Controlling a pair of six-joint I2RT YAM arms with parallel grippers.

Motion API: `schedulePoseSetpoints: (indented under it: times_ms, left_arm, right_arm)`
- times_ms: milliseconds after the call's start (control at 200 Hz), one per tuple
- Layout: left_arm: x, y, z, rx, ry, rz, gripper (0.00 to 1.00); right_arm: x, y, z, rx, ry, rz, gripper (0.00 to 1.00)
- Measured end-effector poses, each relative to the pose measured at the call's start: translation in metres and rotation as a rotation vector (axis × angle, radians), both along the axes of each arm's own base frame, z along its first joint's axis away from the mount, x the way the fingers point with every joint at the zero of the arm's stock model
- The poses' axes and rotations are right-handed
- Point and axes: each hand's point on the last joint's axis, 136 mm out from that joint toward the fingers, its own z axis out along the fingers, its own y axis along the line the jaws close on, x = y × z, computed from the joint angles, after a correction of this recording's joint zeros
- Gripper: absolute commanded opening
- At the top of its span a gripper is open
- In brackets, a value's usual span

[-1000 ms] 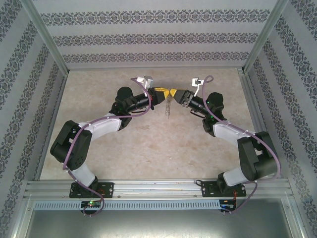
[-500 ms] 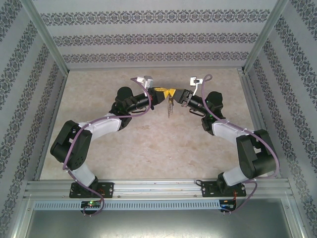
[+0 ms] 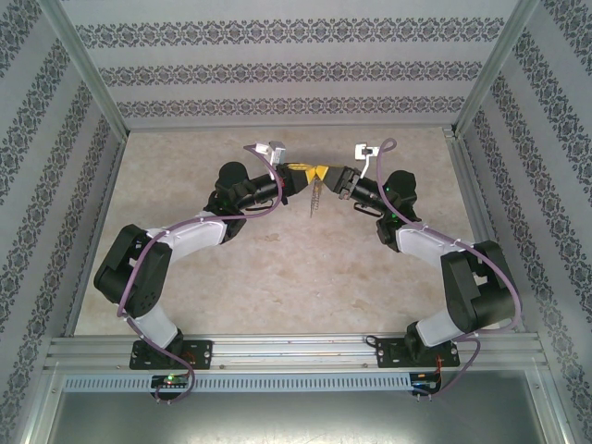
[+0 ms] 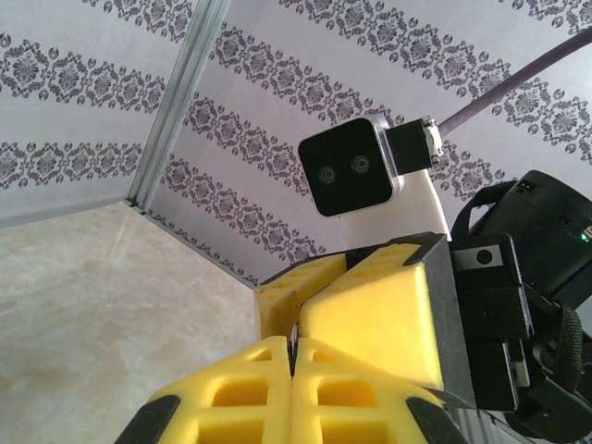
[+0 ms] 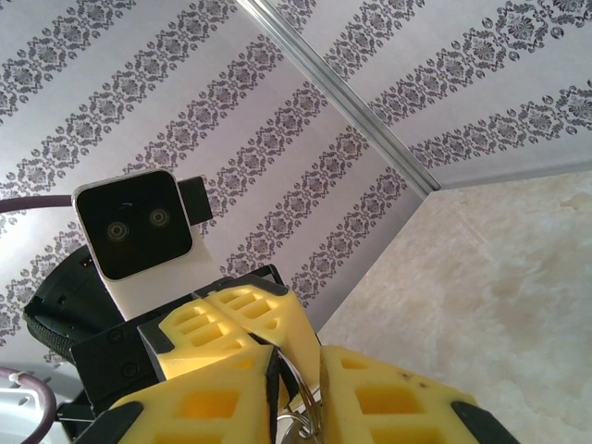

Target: Put the keys on the keyring

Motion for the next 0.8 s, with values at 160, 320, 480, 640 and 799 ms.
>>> schedulePoseSetpoints:
  times_ms: [160, 320, 480, 640, 799]
  left_arm:
    - [0.000, 0.000, 0.000, 0.000, 0.001, 0.000, 0.00]
    - [0.001, 0.000, 0.000, 0.000, 0.002, 0.004, 0.00]
    - [0.001, 0.000, -0.001, 0.001, 0.004, 0.003, 0.00]
    - [-0.002, -0.003, -0.006, 0.024, 0.008, 0.000, 0.32]
    - [-0.005, 0.001, -0.001, 0.064, -0.015, 0.019, 0.55]
  right_arm:
    - [-0.002, -0.001, -0.004, -0.004, 0.002, 0.002, 0.11]
    - [-0.004, -0.003, -0.004, -0.009, -0.013, 0.006, 0.00]
    - [-0.003, -0.005, -0.004, -0.012, -0.016, 0.005, 0.00]
    - [-0.004, -0.010, -0.007, -0.035, -0.014, 0.013, 0.00]
    - [0.005, -0.027, -0.013, -0.069, 0.009, -0.038, 0.00]
